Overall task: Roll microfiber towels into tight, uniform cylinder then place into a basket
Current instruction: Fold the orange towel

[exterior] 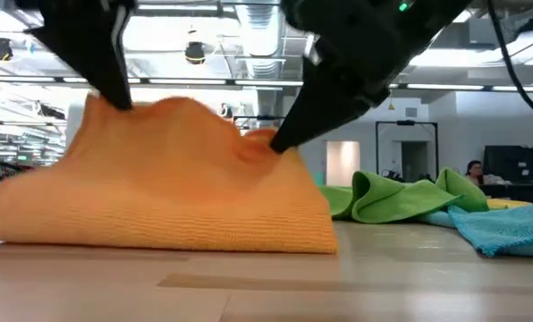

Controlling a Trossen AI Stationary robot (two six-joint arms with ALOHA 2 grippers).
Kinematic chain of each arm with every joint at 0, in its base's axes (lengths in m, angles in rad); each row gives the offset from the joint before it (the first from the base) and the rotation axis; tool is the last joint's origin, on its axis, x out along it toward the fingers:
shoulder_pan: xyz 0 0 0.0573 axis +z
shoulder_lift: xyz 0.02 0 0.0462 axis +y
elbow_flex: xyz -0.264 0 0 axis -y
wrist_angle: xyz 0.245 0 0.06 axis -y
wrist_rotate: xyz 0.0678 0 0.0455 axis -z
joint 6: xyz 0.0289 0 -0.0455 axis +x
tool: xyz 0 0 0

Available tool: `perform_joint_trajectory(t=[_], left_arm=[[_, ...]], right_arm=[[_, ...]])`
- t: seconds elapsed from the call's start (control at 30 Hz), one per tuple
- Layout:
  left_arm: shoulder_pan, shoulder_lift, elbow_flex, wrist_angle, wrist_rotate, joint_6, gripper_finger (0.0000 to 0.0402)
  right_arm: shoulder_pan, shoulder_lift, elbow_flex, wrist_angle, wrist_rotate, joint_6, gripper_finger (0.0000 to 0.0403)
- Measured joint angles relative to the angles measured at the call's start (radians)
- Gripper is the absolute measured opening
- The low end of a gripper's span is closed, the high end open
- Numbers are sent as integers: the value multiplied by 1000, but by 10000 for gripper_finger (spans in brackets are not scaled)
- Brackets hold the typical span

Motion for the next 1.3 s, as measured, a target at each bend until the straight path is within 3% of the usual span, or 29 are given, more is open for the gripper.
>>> perform_joint_trajectory(t=[0.43,0.67,1.07,1.3], left_arm=[[73,1,-72,22,69,11,8],[73,1,-72,49,91,11,27],[75,1,-72,120,99,98,139],[75,1,-72,104,128,117,191]], right_arm=[[-25,4,0,-40,-30,64,15],[-27,4,0,-40,-25,80,60],[-32,4,0,-42,0,82,146],[-24,4,0,-55,0,78,165]])
